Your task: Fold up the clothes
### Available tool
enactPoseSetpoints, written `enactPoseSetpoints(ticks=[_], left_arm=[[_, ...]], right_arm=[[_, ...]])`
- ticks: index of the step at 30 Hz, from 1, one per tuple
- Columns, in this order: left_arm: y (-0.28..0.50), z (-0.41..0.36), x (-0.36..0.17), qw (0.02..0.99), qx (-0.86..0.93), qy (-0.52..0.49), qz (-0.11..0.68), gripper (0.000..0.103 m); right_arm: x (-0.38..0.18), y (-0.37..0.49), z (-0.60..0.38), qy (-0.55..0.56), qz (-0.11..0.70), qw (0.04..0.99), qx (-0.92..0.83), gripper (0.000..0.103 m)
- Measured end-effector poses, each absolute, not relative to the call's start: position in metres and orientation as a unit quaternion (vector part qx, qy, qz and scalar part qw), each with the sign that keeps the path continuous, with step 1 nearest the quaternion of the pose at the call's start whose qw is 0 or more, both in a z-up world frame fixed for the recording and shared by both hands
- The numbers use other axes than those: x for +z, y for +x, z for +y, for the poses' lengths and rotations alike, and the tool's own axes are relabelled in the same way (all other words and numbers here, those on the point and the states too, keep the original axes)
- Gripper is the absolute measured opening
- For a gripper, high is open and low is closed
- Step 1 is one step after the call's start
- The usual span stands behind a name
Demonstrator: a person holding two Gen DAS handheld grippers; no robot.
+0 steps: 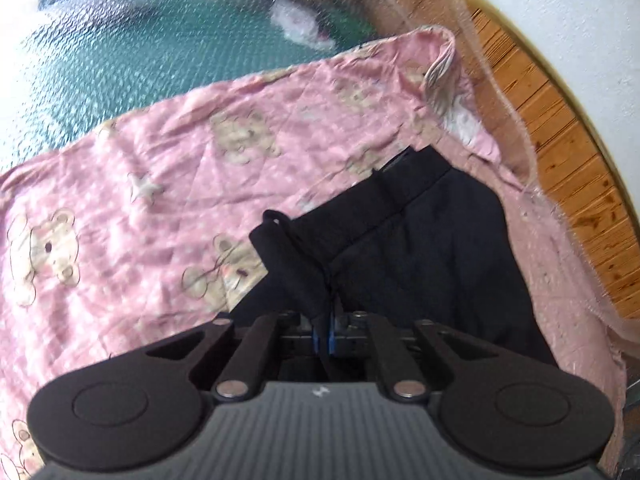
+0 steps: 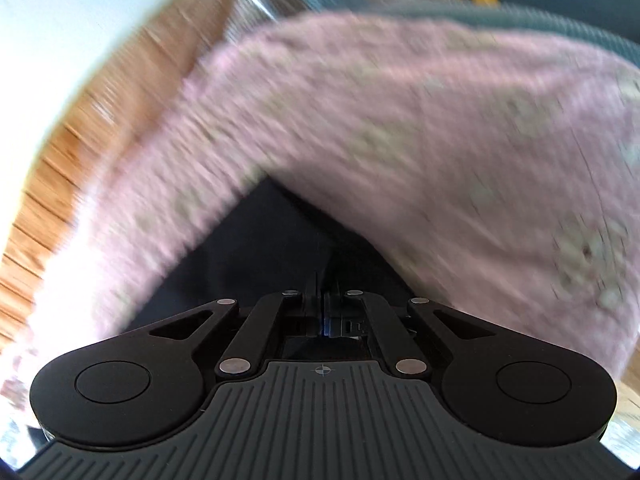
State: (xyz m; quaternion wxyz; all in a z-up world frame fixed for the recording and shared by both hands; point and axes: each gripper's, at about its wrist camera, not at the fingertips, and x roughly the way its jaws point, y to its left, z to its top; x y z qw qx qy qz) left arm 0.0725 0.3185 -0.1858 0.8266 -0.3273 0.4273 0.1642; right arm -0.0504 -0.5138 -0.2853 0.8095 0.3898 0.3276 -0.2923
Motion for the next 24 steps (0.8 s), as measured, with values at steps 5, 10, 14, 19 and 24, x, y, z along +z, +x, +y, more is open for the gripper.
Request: enactPoseSetpoints(ticks=[5, 10, 14, 19, 24], left_arm=[[0.055, 0.329, -0.194, 0.815, 0.158, -0.369, 0.418, 0.013], [0.003, 0.324, -0.176, 0.807, 0.174, -0.408, 0.389, 0.061], [-0.019, 0.314, -0.189, 0.785, 0.169, -0.450, 0.390, 0.062], [-0.001, 0.300, -0.199, 0.796, 0.169, -0.443, 0.376, 0.073], [0.011, 0.296, -0.202, 0.801, 0.169, -0.452, 0.355, 0.073]], right_arm=[[-0.297, -0.061, -0.513, 0.407, 0.323, 0.802, -0.295, 0.003], [-0.292, -0.098, -0.504, 0.468, 0.270, 0.788, -0.295, 0.046], [-0.309, -0.110, -0.484, 0.499, 0.268, 0.781, -0.263, 0.046], [-0.316, -0.088, -0.492, 0.506, 0.235, 0.788, -0.259, 0.047], [-0.312, -0.056, -0.496, 0.480, 0.246, 0.802, -0.255, 0.047]])
